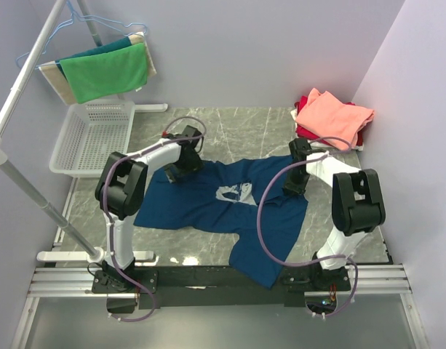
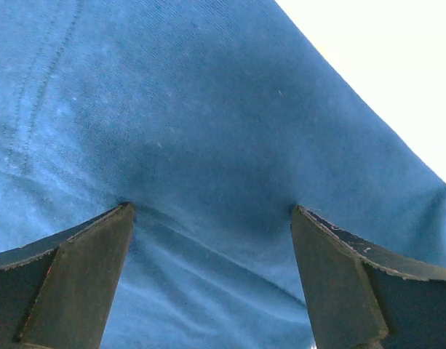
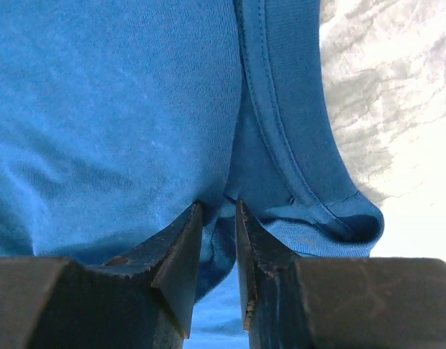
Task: Fold and stack the t-shirts
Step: Fold the tshirt
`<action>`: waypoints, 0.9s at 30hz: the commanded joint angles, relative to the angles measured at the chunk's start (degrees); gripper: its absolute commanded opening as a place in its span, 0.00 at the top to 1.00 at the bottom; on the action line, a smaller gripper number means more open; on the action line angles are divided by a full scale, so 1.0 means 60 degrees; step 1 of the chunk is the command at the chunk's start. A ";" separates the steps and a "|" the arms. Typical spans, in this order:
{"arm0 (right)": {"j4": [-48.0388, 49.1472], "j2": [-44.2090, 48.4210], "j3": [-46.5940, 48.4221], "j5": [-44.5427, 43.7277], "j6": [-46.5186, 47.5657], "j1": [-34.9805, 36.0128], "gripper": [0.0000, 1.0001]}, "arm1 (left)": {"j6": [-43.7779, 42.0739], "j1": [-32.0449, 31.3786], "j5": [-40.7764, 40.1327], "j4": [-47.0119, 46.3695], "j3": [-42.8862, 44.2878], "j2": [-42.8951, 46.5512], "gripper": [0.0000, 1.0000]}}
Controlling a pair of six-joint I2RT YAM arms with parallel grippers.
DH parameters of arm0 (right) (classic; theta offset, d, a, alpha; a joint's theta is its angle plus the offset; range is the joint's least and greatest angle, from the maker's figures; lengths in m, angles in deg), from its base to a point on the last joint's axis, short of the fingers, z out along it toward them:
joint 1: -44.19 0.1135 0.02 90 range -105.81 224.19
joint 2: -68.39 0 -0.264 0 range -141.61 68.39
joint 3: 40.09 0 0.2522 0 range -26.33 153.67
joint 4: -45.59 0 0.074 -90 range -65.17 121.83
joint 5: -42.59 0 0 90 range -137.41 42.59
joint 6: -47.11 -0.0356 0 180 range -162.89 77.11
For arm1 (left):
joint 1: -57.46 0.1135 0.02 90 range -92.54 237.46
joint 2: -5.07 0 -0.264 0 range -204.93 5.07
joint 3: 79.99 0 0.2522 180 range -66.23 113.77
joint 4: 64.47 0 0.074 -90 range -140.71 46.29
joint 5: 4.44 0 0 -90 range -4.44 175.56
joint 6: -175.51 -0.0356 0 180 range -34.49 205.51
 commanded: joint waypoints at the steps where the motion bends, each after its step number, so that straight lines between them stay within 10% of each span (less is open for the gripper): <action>1: -0.0761 -0.0782 0.0759 -0.0811 0.0285 0.0082 0.68 | 0.0001 0.0812 -0.0865 0.0814 -0.0154 -0.0449 0.04; 20: -0.1963 -0.3084 0.4232 -0.1691 0.0753 0.0068 0.67 | -0.1464 0.1633 -0.0514 0.0609 0.1544 -0.1299 0.04; 27: -0.1481 -0.1709 0.3531 -0.1486 0.0724 0.0185 0.67 | -0.1845 0.1633 -0.0368 0.0229 0.1034 0.0030 0.03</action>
